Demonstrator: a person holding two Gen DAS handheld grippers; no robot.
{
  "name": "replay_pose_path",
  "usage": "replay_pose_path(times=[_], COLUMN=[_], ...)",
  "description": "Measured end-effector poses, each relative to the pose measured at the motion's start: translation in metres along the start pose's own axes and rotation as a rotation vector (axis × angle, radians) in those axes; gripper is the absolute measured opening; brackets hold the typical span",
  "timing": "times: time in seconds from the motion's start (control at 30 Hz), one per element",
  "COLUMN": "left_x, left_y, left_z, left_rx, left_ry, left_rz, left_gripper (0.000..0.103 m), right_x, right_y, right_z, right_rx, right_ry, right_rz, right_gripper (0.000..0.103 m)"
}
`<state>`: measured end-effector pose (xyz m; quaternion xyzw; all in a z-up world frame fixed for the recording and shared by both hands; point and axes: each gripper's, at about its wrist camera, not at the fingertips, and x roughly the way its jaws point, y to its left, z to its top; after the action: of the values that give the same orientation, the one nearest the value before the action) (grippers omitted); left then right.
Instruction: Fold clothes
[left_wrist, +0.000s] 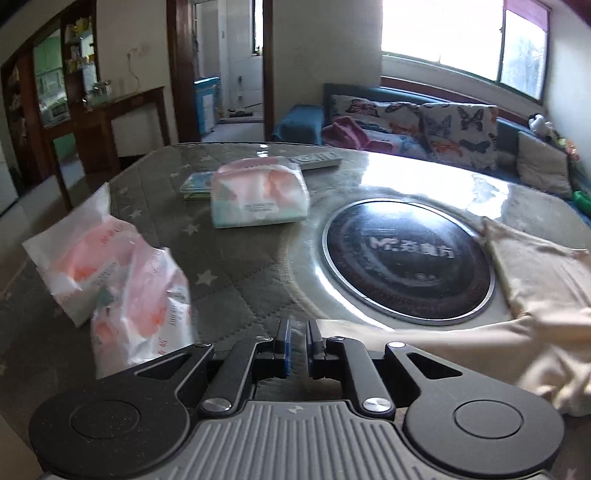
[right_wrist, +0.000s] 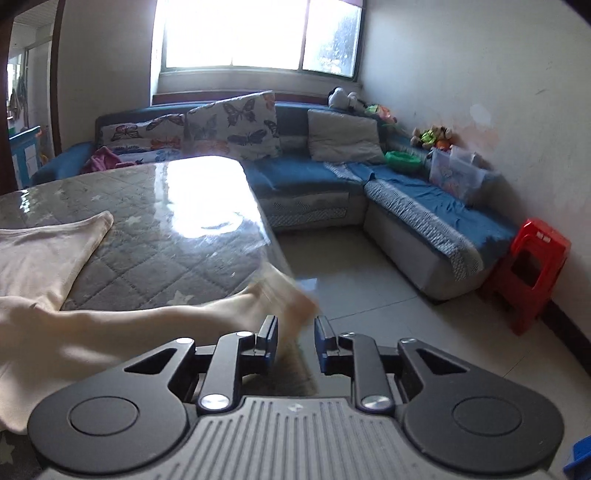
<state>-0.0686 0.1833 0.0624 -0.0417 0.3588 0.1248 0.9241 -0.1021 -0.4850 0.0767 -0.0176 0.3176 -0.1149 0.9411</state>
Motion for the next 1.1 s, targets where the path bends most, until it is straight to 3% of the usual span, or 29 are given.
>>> replay_pose_path(times=[0.1, 0.2, 0.33, 0.57, 0.7, 0.83, 0.93, 1.1], left_x=[0.001, -0.001, -0.001, 0.004, 0.002, -0.012, -0.024, -0.033], left_y=[0.004, -0.002, -0.018, -0.057, -0.088, -0.129, -0.161, -0.214], left_z=[0.0, -0.001, -0.002, -0.007, -0.014, -0.02, -0.023, -0.034], left_rx=[-0.012, -0.006, 0.009, 0.056, 0.111, 0.215, 0.28, 0.408], left_ry=[0.005, 0.001, 0.001, 0.018, 0.03, 0.014, 0.003, -0.003], left_rz=[0.004, -0.02, -0.07, -0.187, -0.296, -0.437, -0.559, -0.699], left_gripper=[0.01, 0.01, 0.01, 0.01, 0.01, 0.011, 0.012, 0.029], right_x=[-0.009, -0.01, 0.0, 0.036, 0.024, -0.01, -0.036, -0.072], right_y=[-0.002, 0.006, 0.024, 0.042, 0.046, 0.055, 0.073, 0.117], right_z=[0.002, 0.004, 0.008, 0.007, 0.004, 0.006, 0.007, 0.007], right_rx=[0.006, -0.027, -0.084, -0.11, -0.132, -0.183, -0.228, -0.331], right_ry=[-0.026, -0.04, -0.035, 0.059, 0.056, 0.031, 0.029, 0.046], right_rz=[0.014, 0.049, 0.098, 0.136, 0.149, 0.255, 0.384, 0.639], right_gripper=[0.025, 0.035, 0.035, 0.036, 0.036, 0.036, 0.035, 0.035])
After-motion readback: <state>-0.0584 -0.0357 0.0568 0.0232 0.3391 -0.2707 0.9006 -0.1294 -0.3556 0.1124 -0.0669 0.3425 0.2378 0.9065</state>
